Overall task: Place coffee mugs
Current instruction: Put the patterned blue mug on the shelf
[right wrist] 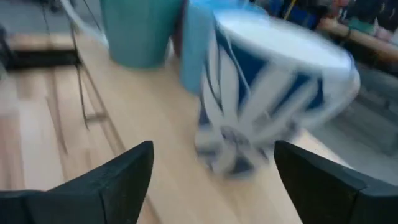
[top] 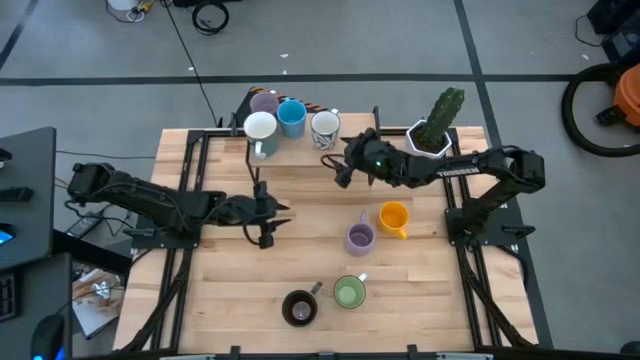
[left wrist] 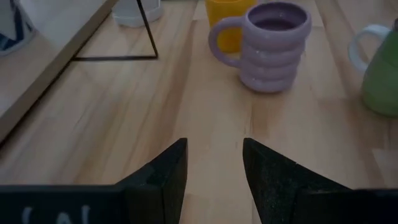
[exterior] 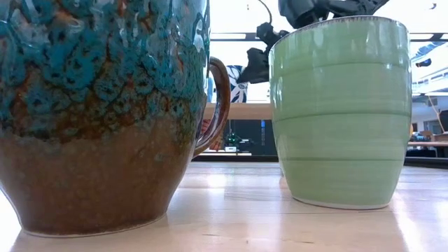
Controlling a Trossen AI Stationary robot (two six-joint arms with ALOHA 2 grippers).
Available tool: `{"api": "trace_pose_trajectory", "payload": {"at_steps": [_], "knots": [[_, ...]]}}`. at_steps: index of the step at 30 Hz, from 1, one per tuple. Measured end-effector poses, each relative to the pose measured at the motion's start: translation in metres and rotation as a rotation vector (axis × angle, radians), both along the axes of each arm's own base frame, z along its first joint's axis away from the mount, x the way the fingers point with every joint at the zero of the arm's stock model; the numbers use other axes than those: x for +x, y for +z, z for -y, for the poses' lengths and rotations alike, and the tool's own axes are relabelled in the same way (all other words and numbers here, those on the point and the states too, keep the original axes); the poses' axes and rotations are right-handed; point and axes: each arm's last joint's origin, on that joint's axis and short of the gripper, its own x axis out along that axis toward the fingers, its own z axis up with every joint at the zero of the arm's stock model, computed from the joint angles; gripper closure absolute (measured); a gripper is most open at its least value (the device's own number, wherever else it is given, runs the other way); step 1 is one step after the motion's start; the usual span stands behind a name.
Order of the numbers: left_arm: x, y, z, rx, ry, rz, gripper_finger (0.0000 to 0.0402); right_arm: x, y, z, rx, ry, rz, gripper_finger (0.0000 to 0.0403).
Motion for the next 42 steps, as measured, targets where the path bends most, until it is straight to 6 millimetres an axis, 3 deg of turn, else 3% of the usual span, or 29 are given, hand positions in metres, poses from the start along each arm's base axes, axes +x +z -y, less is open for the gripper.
{"api": "trace_pose_trajectory", "payload": {"at_steps": [5, 14, 34, 38, 42], "knots": [[-0.004, -0.012, 0.001, -0.001, -0.001, 0.060, 0.0242, 0.006, -0.005, 0.015, 0.026, -0.019, 0.008, 0.0055], [-0.012, -0.028, 0.002, -0.055, 0.011, 0.123, 0.0242, -0.002, -0.005, 0.036, 0.063, -0.036, 0.031, 0.0055], [-0.012, -0.025, 0.003, -0.090, 0.015, 0.183, 0.0242, -0.018, 0.002, 0.074, 0.005, -0.039, 0.065, 0.0055], [-0.012, -0.025, 0.003, -0.093, 0.016, 0.183, 0.0242, -0.017, -0.001, 0.072, 0.051, -0.016, 0.062, 0.0055], [-0.012, -0.026, 0.003, -0.095, 0.017, 0.180, 0.0242, -0.011, -0.005, 0.057, 0.086, 0.028, 0.031, 0.0055]]}}
